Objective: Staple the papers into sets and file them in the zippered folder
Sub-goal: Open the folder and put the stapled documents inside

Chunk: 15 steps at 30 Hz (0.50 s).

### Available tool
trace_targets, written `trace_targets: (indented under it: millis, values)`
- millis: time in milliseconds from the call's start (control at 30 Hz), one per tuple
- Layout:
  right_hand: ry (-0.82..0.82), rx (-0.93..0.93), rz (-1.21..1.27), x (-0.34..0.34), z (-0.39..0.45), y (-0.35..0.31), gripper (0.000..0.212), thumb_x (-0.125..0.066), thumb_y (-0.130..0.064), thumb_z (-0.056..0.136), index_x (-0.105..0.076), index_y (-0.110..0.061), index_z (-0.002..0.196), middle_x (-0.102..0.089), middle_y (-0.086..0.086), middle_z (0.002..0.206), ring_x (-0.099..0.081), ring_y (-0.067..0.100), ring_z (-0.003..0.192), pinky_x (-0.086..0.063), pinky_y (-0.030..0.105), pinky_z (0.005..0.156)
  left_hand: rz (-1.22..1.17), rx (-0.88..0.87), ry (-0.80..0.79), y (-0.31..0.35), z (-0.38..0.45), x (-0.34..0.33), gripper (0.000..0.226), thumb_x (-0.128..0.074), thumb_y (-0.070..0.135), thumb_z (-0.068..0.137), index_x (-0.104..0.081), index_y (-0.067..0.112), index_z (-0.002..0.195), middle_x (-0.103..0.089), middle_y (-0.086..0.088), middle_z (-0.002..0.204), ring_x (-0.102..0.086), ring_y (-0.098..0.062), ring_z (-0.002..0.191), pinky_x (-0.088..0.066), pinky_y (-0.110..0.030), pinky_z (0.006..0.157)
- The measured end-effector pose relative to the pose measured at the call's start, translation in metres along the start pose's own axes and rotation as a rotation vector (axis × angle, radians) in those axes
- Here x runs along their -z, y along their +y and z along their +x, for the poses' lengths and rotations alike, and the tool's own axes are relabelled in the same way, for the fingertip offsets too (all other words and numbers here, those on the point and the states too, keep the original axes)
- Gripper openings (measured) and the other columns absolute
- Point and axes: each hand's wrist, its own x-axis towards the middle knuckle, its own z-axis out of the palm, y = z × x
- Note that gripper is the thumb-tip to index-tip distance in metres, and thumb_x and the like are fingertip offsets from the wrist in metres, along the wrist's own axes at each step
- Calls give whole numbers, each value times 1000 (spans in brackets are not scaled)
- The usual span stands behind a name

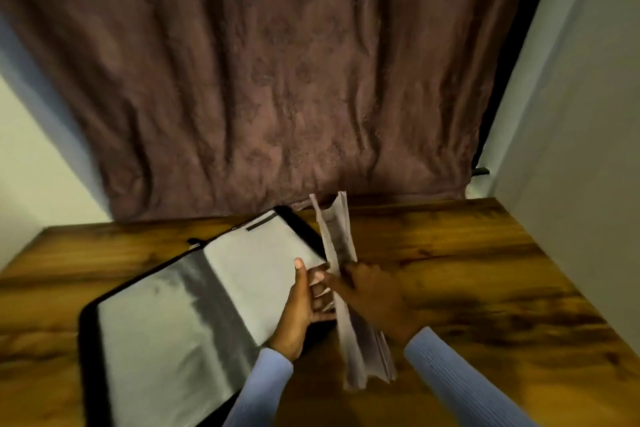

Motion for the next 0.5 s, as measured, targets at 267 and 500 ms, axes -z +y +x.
trace_targets:
  millis: [267, 500]
  values:
    - [-75, 161, -282, -66, -44, -93, 31, -48, -31, 94, -52, -11, 118, -59, 8, 120, -57, 25, 111, -46, 35, 90, 96, 8, 65, -17, -82, 110, 38, -33, 48, 95, -61, 27, 110, -65, 0, 112, -62, -18, 106, -54, -34, 81]
    - [-181, 165, -358, -92, -82, -119, 34, -48, -31, 95, -49, -15, 125, -58, 7, 123, -56, 22, 113, -46, 30, 91, 671, -143, 306, -63, -133, 225, 11, -67, 16, 85, -72, 16, 95, -68, 5, 96, -64, -12, 94, -48, -15, 78]
